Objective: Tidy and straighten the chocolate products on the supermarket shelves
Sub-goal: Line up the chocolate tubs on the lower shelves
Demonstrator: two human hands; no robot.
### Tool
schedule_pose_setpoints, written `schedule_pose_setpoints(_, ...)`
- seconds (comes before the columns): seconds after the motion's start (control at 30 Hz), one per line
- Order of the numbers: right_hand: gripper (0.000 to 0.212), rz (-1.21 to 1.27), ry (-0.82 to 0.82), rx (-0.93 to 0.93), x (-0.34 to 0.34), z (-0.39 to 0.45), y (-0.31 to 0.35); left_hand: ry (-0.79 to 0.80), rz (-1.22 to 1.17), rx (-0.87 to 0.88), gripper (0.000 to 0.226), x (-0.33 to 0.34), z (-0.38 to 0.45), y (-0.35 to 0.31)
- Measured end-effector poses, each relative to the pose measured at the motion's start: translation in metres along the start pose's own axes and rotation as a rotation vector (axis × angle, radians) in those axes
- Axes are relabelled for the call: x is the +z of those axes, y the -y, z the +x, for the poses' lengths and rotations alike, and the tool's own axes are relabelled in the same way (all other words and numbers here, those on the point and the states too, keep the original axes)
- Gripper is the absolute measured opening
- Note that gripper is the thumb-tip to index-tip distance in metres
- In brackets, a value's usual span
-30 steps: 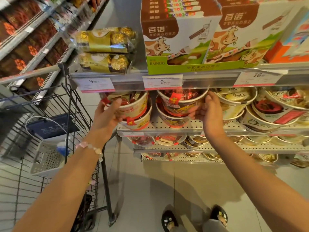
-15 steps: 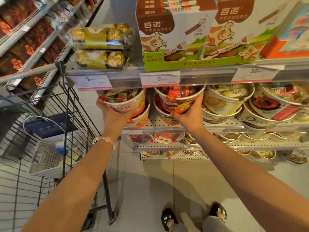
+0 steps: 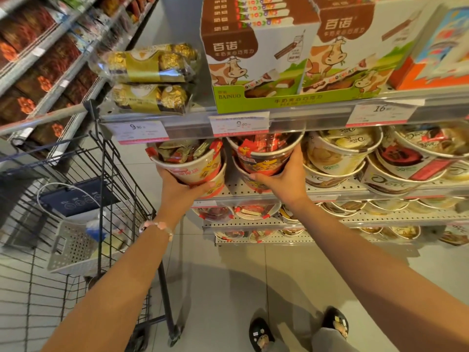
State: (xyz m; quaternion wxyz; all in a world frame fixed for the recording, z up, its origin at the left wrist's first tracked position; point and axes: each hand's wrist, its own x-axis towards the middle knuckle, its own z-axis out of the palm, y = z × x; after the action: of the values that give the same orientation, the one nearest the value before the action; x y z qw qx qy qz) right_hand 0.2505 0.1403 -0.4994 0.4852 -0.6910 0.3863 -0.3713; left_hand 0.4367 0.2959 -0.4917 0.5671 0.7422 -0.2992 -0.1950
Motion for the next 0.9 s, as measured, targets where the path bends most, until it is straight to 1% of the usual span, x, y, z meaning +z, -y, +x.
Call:
schedule_pose_setpoints(0.1,0.123,0.011,-0.02,0.02,0.003,0.0,0.001,-0.083,0.022,0.023,0.109,0.012,-0.002,0.006)
schedule_pose_setpoints(0.3,0.101,-0.019,0.034,0.019,-0.003,0.006,-0.007,-0.114,0.149,0.038,0.104,0.008,0.0,0.015)
schedule_pose_setpoints(0.47,0.098,-0.066,0.045,0.041,-0.008,0.013,-0.008,-0.018,0.205,0.037,0.097,-0.005,0.007,0.018)
schedule_pose_setpoints(0.6,0.101,-0.122,0.061,0.051,-0.012,0.018,-0.007,0.064,0.261,0.027,0.087,-0.014,0.016,0.019)
schedule_pose_setpoints(0.67,0.102,-0.158,0.082,0.058,-0.014,0.02,-0.005,0.079,0.262,0.021,0.088,-0.015,0.018,0.017)
schedule_pose_setpoints(0.77,0.103,-0.207,0.109,0.068,-0.018,0.021,-0.004,0.107,0.231,0.006,0.098,-0.016,0.016,0.015)
schedule_pose_setpoints(0.83,0.103,-0.229,0.12,0.066,-0.02,0.022,-0.003,0.071,0.2,-0.009,0.103,-0.015,0.015,0.012)
schedule_pose_setpoints(0.9,0.103,-0.252,0.13,0.06,-0.021,0.023,-0.002,-0.003,0.183,-0.008,0.102,-0.013,0.014,0.009)
